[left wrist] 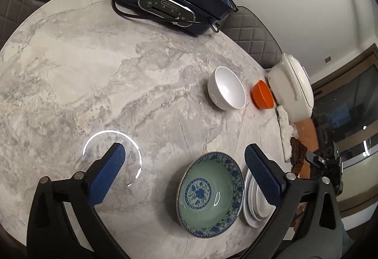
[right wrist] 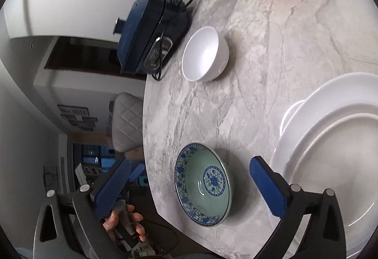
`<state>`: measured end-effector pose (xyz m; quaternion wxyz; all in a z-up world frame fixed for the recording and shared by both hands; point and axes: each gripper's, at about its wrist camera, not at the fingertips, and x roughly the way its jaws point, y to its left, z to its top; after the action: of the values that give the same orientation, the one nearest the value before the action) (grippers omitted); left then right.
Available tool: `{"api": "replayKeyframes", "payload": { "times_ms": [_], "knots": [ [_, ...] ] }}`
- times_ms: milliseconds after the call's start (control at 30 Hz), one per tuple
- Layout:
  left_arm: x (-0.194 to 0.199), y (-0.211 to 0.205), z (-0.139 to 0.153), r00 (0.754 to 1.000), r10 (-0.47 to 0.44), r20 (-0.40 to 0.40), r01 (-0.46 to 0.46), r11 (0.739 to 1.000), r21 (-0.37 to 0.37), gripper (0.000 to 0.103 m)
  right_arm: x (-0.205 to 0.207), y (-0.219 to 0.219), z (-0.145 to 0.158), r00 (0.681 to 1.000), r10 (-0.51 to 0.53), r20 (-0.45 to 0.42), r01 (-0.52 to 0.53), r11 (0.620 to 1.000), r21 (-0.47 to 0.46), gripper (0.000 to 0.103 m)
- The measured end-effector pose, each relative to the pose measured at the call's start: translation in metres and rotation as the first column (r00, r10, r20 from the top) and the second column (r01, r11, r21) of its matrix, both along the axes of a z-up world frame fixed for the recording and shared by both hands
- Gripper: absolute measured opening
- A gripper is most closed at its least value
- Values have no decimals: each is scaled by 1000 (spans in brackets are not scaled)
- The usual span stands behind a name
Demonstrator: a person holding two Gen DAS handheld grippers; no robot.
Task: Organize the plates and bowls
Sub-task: 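Lower the patterned bowl onto the table and open both grippers, then move both grippers to the rim of the white bowl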
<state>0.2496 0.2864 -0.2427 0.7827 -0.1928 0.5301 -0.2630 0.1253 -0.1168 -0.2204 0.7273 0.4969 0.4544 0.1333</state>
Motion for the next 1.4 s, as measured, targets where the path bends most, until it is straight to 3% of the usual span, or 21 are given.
{"api": "replayKeyframes", "payload": {
  "times_ms": [200, 400, 533, 867, 1000, 1133, 1267, 1400],
  "knots": [
    [34, -3, 18, 997, -50, 60, 53, 997, -52, 103, -26, -32, 18, 984, -168, 52, 168, 986, -7, 103],
    [67, -27, 28, 989, -128, 75, 130, 991, -22, 103, -38, -51, 37, 961, -259, 94, 262, 965, -24, 103],
    [81, -46, 24, 984, -169, 63, 168, 985, 23, 103, -35, -57, 48, 956, -267, 126, 273, 961, -36, 103],
    [106, -93, 3, 988, -151, 12, 150, 986, 75, 103, 33, -71, 41, 979, -157, 131, 166, 984, -60, 103],
    [123, -125, -8, 982, -189, 3, 186, 969, 161, 103, 76, -70, 28, 993, -85, 83, 93, 990, -105, 103],
    [140, -157, -21, 968, -247, -36, 248, 935, 253, 103, 123, -61, 16, 999, 20, 37, -14, 986, -166, 89],
    [157, -180, -36, 959, -272, -75, 282, 906, 317, 101, 154, -55, -5, 998, 63, -8, -63, 984, -165, 84],
    [168, -195, -46, 953, -288, -90, 301, 892, 337, 101, 172, -47, -27, 993, 104, -64, -113, 979, -169, 73]
  ]
}}
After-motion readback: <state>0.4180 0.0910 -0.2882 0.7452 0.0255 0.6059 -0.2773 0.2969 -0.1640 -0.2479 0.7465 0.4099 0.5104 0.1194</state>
